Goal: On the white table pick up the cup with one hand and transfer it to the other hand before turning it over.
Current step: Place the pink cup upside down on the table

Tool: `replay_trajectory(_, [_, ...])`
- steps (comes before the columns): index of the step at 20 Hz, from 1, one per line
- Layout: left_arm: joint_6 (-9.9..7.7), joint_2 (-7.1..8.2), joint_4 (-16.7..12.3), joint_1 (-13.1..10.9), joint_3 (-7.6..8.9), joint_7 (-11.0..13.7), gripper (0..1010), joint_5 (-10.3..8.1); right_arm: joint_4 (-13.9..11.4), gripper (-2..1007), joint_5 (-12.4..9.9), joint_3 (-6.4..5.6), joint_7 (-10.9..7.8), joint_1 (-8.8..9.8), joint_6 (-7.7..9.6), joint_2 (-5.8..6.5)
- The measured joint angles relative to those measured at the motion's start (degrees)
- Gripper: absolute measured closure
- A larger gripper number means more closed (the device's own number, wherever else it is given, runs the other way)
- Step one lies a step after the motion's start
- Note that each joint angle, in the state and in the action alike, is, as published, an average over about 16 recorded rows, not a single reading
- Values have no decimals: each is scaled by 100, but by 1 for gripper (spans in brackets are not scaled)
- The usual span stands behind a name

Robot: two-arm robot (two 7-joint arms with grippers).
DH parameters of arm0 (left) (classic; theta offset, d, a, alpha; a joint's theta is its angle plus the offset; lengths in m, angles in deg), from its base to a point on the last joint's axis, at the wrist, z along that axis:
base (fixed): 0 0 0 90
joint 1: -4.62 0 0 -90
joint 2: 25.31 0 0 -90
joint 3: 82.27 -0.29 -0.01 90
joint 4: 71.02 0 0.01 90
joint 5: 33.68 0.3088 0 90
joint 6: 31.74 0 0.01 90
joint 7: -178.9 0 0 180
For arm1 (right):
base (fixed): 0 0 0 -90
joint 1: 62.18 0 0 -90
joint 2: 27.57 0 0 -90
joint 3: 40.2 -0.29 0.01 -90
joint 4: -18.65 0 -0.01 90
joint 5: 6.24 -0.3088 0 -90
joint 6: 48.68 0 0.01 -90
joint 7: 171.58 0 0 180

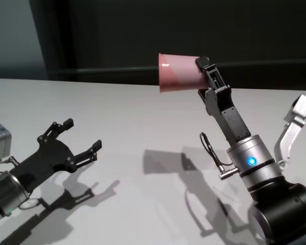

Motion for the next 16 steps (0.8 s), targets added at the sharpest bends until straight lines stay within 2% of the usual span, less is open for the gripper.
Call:
replay_trajectory(3, [0,1,-1,1,-1,-1,9,-1,-81,269,175,-43,132,54,-234,143])
replay_trajectory(7, [0,3,-3,2,-3,-3,9,-3,-216,269,561,-82,372,106,-547,394])
replay_trajectory(12, [0,4,-5,3,-4,-4,9,-4,-408,269,1272,-54,759,113,-852,766])
replay_trajectory(16, [0,5,-6,4,-5,-5,9,-4,-546,269,1941,45,1094,56,-958,1047])
